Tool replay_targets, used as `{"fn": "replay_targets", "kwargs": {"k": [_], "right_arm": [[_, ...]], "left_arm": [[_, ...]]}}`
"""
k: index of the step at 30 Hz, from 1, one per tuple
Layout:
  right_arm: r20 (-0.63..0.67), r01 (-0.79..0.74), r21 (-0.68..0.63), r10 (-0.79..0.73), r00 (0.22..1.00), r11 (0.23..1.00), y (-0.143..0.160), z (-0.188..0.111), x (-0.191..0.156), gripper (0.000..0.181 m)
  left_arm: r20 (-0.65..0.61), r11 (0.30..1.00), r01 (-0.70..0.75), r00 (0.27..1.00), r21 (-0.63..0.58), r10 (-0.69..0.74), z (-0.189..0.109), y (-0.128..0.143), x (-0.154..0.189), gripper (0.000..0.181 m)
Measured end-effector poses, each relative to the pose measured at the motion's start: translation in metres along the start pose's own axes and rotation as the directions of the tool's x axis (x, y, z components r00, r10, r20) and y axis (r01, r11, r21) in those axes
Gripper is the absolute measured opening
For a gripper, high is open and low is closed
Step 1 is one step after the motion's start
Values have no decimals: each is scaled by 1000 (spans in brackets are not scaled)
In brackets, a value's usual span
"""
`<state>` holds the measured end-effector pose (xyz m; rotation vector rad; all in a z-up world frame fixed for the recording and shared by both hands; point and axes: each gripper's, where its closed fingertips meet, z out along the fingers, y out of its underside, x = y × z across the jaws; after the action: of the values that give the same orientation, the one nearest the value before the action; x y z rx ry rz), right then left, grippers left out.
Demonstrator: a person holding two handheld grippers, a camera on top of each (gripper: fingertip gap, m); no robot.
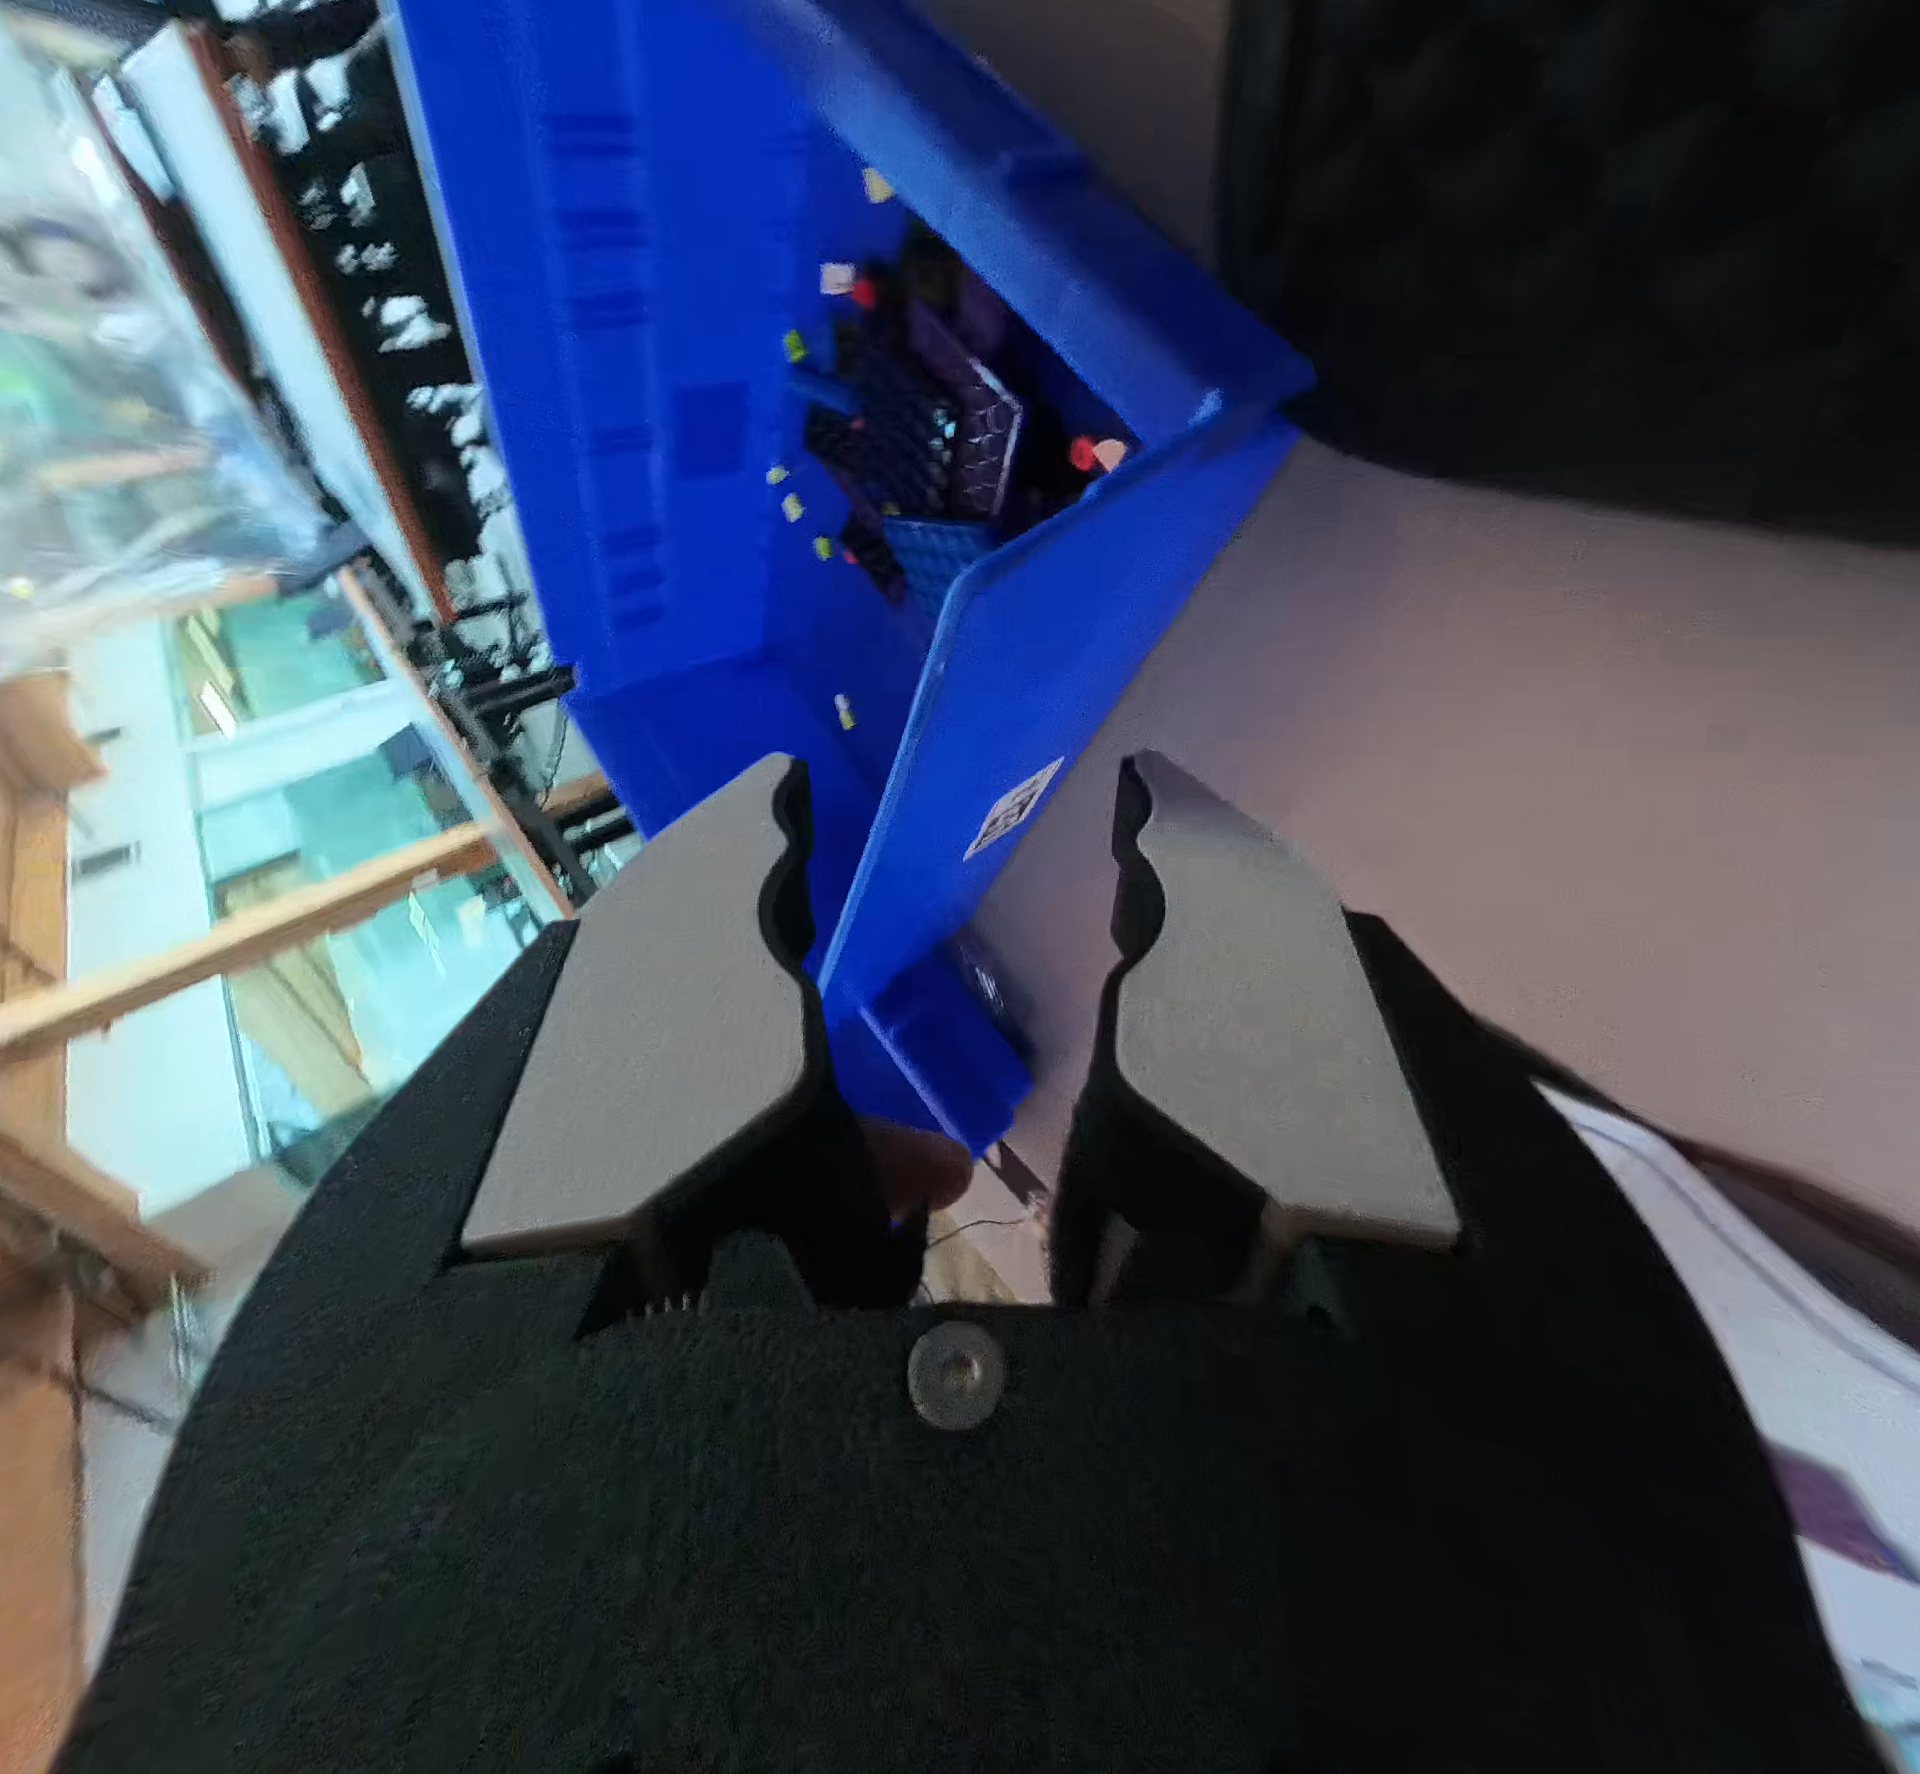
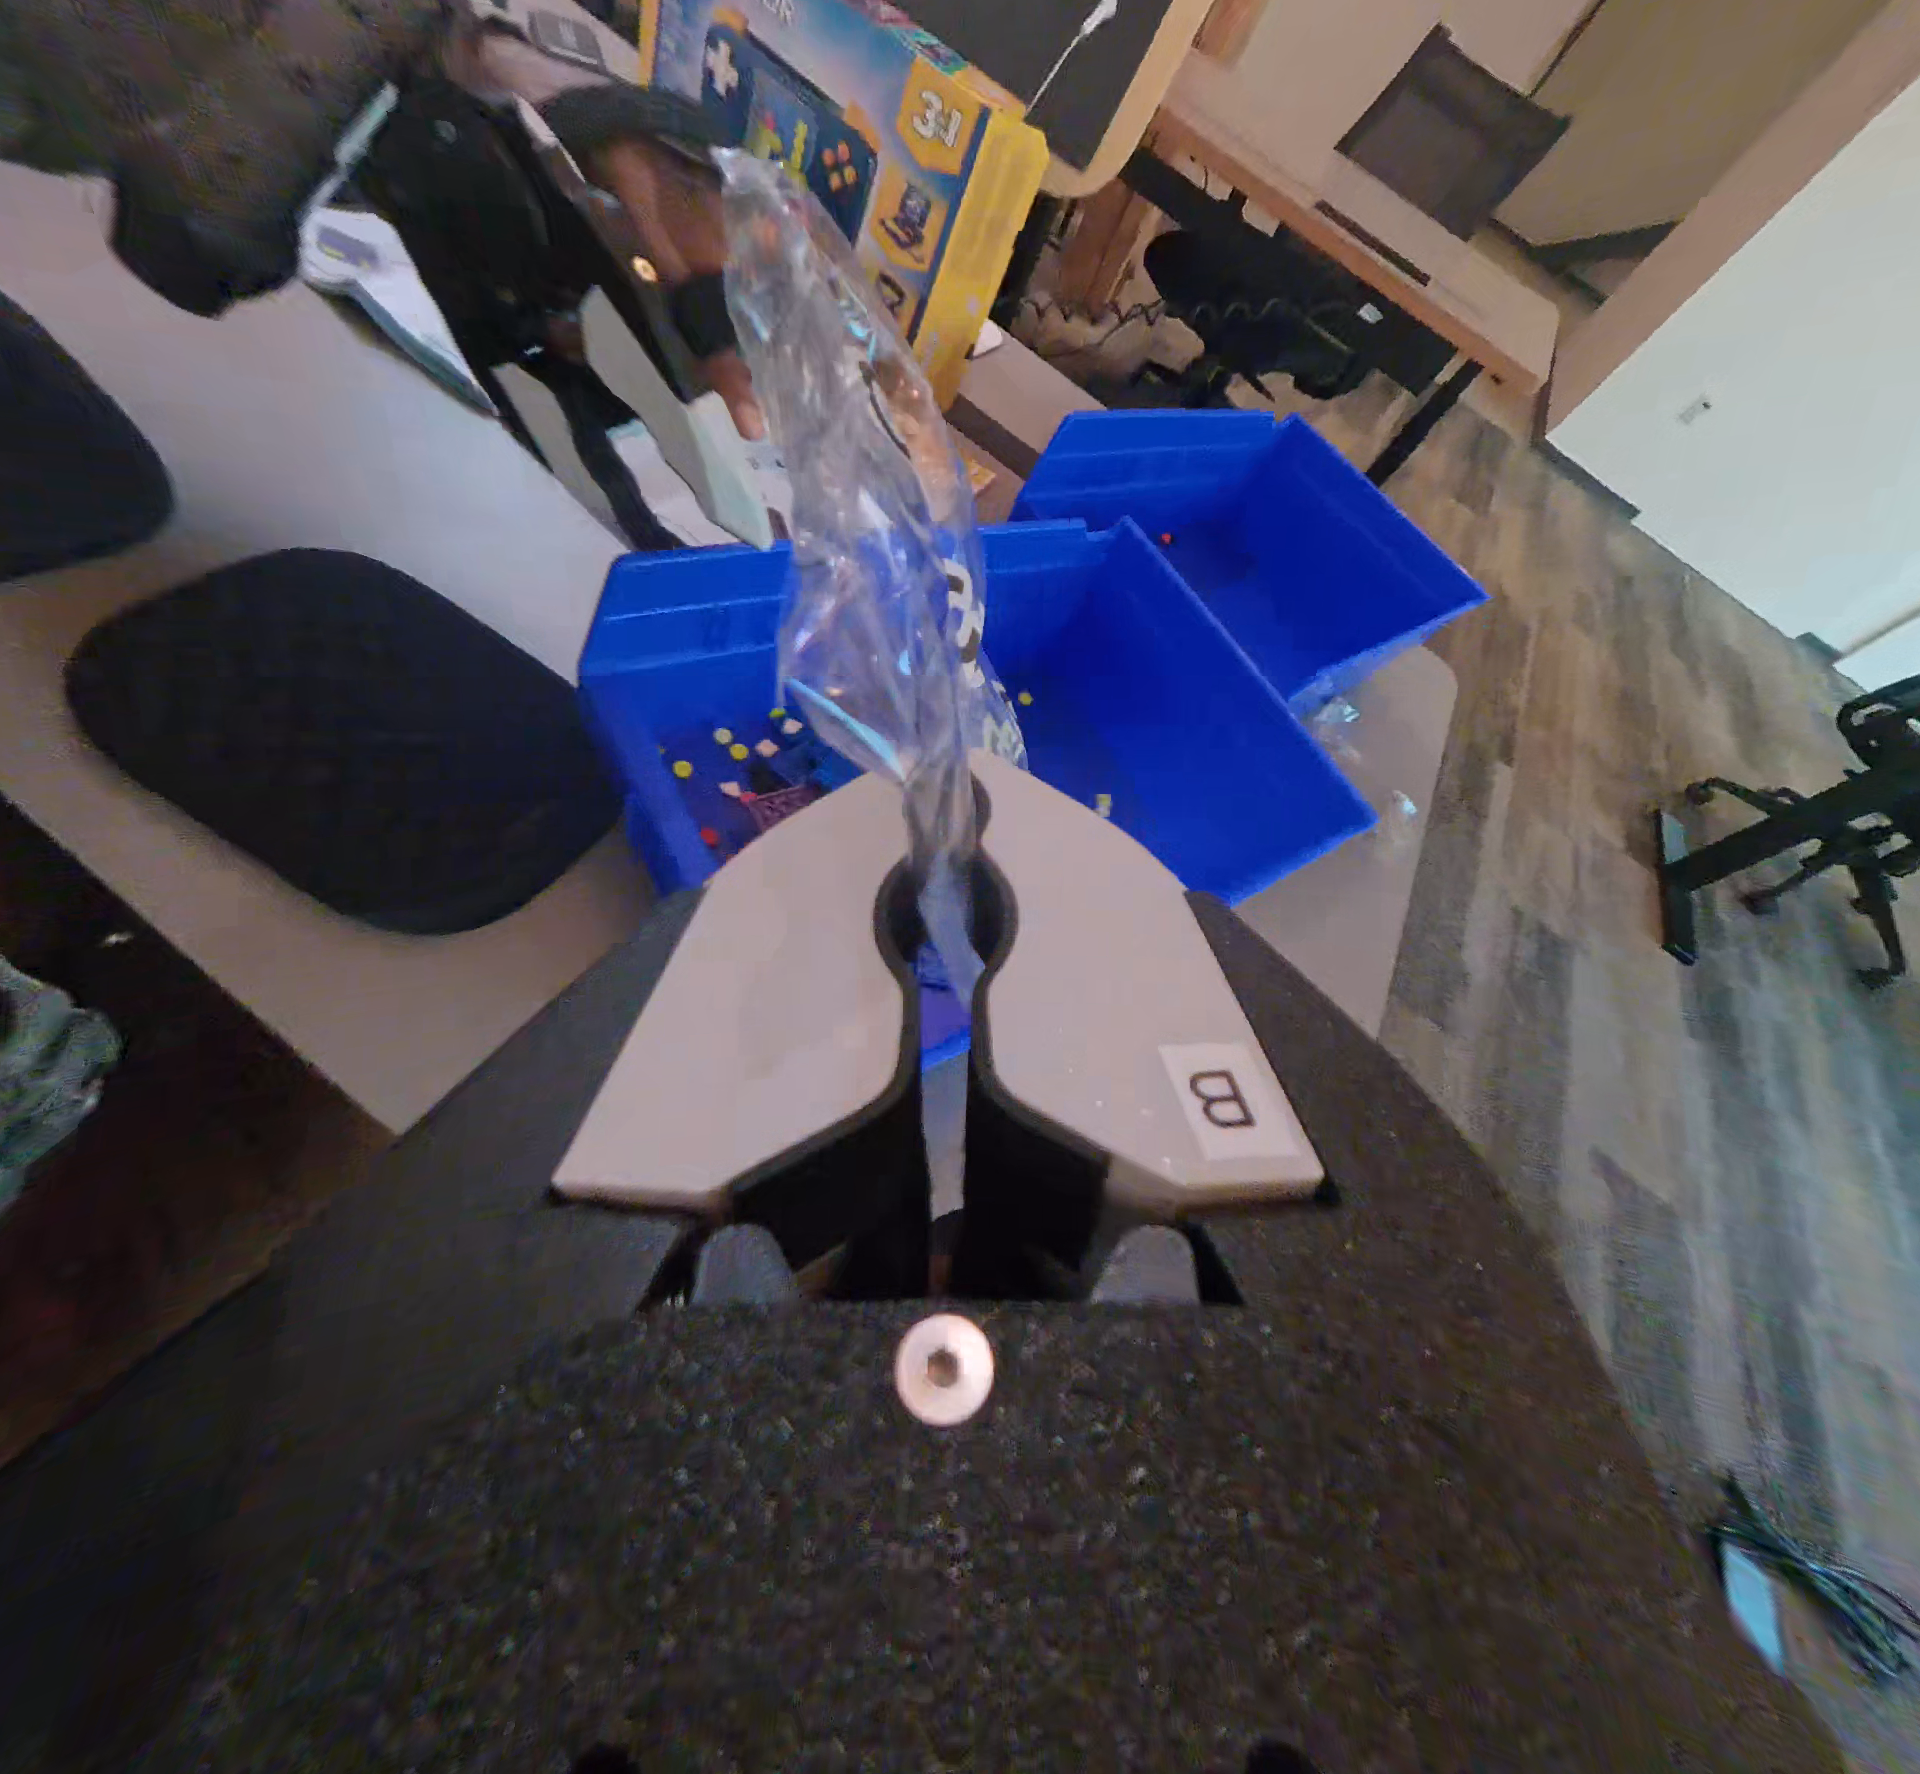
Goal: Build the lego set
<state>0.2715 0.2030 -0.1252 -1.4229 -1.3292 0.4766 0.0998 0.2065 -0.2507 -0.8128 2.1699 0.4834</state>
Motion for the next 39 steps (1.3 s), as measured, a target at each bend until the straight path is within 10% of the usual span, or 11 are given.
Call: {"fn": "replay_targets", "kwargs": {"k": [6, 16, 25, 30, 39], "right_arm": [[-60, -69, -58, 65, 996, 996, 26, -44, -6, 1], [177, 192, -299, -143, 974, 935, 55, -91, -88, 1], [-199, 373, -682, -651, 733, 629, 126, 37, -70, 7], [-265, 120, -792, -514, 816, 599, 165, 93, -49, 42], [90, 306, -413, -295, 951, 858, 130, 41, -127, 29]], "left_arm": [[-233, 986, -161, 958, 43, 166, 22, -12, 10, 14], [-287, 972, 81, 958, 221, -15, -8, -28, -52, 13], [-291, 961, 66, 957, 268, 16, -6, -35, -70, 14], [-299, 965, 55, 954, 257, 25, -5, -36, -71, 14], [-278, 971, -10, 957, 238, 78, 2, -42, -47, 14]]}}
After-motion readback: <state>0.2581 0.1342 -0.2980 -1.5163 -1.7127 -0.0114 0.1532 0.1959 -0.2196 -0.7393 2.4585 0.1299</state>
